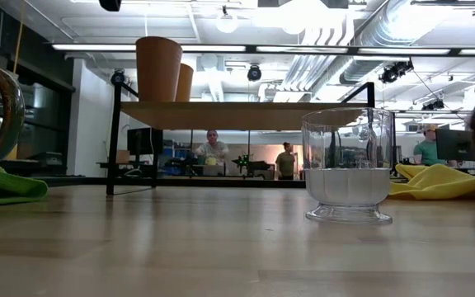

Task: Stack small to large cups/mugs on shelf
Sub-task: Put the red and white mug on the shelf

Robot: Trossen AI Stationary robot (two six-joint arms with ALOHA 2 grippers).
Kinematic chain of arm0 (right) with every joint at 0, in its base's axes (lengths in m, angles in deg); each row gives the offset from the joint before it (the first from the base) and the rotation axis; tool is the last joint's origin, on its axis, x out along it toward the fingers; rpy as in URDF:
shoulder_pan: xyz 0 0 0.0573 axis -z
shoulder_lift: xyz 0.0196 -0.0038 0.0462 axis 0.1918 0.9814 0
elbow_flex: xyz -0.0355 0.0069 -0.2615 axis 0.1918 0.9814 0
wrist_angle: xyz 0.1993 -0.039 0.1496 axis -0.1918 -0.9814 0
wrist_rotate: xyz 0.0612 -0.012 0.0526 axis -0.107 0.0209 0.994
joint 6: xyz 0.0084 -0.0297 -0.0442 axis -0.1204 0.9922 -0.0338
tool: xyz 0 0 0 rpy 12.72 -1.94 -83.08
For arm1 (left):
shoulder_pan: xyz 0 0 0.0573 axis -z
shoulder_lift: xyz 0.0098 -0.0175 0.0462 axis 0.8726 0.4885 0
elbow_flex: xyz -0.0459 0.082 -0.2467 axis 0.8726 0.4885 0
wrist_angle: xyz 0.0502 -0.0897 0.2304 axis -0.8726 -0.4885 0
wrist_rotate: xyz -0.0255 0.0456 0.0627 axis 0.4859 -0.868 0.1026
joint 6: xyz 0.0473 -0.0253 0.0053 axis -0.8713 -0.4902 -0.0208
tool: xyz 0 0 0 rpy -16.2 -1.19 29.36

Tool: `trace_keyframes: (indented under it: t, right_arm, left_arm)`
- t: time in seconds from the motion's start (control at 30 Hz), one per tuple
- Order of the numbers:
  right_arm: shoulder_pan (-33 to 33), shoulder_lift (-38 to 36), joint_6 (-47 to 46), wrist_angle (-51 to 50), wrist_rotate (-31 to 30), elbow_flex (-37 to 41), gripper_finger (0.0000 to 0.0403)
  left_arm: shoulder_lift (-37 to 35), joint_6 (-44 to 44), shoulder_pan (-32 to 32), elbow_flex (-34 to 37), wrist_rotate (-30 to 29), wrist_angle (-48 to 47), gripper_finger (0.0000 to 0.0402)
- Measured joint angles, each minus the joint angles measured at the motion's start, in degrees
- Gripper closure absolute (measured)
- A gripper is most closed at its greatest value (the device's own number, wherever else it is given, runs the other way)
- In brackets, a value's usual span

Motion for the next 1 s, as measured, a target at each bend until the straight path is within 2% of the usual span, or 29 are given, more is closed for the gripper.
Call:
trace_keyframes:
  t: [0.13,0.23,0.3,0.53,0.67,0.83,1.0]
  right_arm:
    - [2.37,-2.06,1.94,-8.19,-11.29,-10.05,0.0400]
    - [5.41,-1.68,7.55,-8.17,-19.46,-17.08,0.0401]
    - [8.56,-0.42,14.24,-6.84,-21.79,-21.11,0.0401]
    - [19.80,8.28,38.82,-4.15,-21.01,-33.32,0.0402]
    - [25.18,13.22,49.26,0.33,-16.80,-37.77,0.0402]
    - [29.80,19.43,57.16,9.47,-11.42,-38.76,0.0402]
    - [32.60,27.11,58.61,14.32,-4.75,-38.62,0.0403]
  left_arm:
    - [0.00,0.00,0.00,0.00,0.00,0.00,0.0160]
    - [0.00,0.00,0.00,0.00,0.00,-0.02,0.0160]
    - [0.00,0.00,0.00,0.00,0.00,-0.02,0.0160]
    - [0.00,0.00,0.00,0.00,0.00,-0.02,0.0160]
    - [0.00,0.00,0.00,0.00,0.00,-0.02,0.0160]
    - [0.00,0.00,0.00,0.00,0.00,-0.04,0.0160]
    - [0.00,0.00,0.00,0.00,0.00,-0.04,0.0160]
